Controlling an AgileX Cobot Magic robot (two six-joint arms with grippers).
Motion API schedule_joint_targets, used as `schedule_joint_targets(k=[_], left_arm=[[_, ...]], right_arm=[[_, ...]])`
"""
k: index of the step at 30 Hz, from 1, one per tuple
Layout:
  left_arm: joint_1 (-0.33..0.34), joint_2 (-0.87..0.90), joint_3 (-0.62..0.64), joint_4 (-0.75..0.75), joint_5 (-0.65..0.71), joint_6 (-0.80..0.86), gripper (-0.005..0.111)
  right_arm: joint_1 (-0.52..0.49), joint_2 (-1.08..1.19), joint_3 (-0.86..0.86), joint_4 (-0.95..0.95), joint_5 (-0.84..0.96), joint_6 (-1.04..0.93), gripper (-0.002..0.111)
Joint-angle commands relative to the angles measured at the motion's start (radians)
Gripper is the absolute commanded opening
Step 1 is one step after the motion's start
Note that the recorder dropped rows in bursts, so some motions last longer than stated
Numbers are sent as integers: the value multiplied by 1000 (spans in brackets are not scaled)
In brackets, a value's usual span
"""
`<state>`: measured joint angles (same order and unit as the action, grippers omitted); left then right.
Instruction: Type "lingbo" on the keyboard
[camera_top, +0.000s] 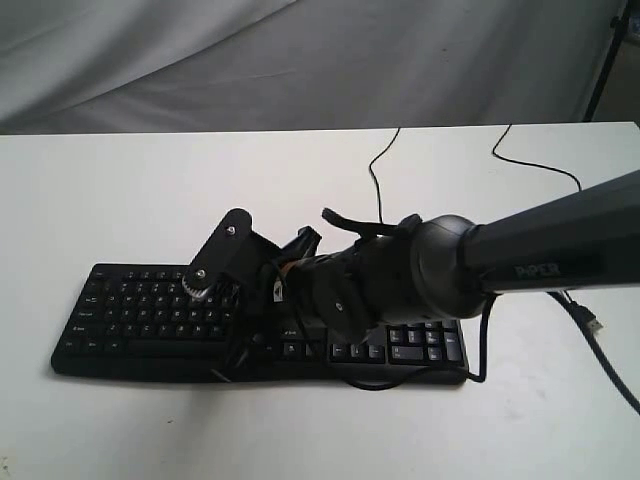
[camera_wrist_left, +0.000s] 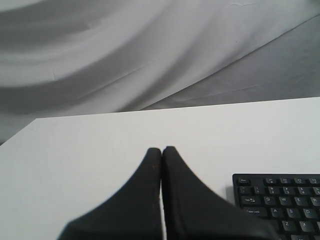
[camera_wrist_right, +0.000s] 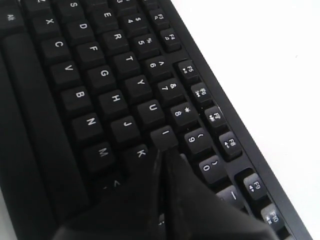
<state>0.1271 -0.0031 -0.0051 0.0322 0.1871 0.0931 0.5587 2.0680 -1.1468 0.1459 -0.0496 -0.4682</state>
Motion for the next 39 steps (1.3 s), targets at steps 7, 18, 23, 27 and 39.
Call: schedule_joint_targets(k=[7,18,23,27,39], left_arm=[[-4,3,5,-1,-4,-3,1],[-4,3,5,-1,-4,-3,1],[-4,3,5,-1,-4,-3,1],[-4,3,5,-1,-4,-3,1],[-4,3,5,-1,-4,-3,1]], right_arm=[[-2,13,-7,-12,6,-4,0],[-1,30,-7,-12,11,-6,0],[-1,-6,-7,-19,37,-6,0],[-1,-39,-12,-35,50,-6,0],[-1,42,-173,-85,140,-9,0]])
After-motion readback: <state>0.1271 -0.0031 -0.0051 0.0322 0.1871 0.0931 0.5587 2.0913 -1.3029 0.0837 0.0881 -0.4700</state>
